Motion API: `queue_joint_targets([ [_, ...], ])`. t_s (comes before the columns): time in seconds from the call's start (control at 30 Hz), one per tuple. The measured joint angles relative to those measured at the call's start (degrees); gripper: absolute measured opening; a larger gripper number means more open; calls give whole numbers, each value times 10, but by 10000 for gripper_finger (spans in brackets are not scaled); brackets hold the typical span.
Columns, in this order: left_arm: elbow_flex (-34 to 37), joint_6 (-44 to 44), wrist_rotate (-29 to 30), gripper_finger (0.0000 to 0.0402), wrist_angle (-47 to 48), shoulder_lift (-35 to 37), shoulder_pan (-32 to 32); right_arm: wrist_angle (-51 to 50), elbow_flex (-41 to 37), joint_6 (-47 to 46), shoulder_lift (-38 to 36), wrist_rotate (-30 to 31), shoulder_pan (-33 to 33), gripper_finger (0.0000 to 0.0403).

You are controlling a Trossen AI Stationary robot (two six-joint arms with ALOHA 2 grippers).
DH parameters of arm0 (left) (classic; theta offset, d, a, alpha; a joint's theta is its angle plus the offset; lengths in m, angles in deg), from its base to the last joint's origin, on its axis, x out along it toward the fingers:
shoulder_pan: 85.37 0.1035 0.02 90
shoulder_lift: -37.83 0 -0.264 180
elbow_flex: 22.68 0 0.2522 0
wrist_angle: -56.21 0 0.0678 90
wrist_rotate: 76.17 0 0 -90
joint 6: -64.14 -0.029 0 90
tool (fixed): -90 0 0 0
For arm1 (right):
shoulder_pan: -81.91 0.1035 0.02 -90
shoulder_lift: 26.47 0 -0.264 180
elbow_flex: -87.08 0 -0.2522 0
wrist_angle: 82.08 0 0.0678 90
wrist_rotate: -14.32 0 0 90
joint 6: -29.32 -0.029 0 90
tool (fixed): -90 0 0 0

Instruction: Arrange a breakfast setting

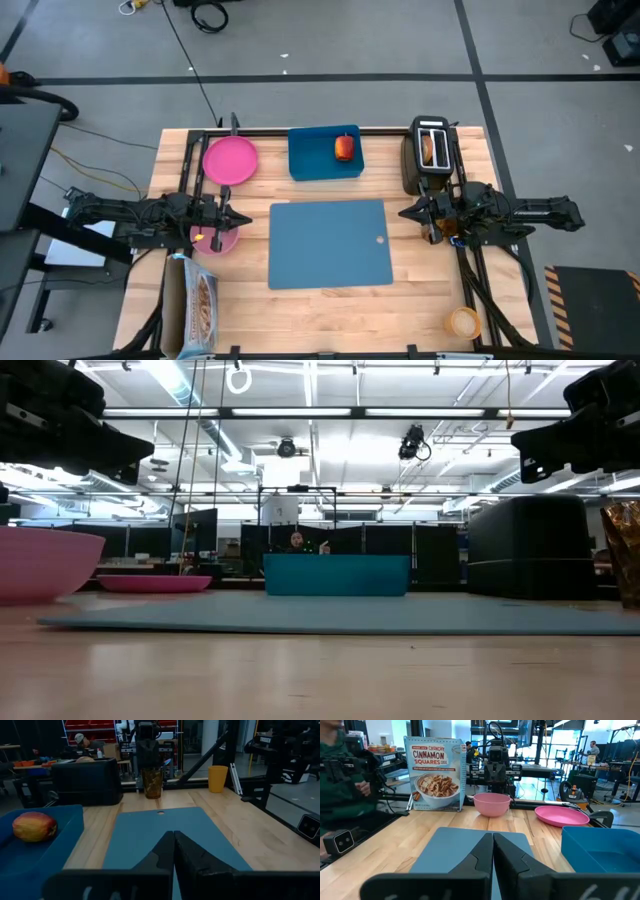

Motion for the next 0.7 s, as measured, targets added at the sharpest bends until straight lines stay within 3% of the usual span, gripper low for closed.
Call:
queue_joint_targets([
  [0.7,0,28,0,11,-31,0,0,0,0,0,0,0,0,21],
])
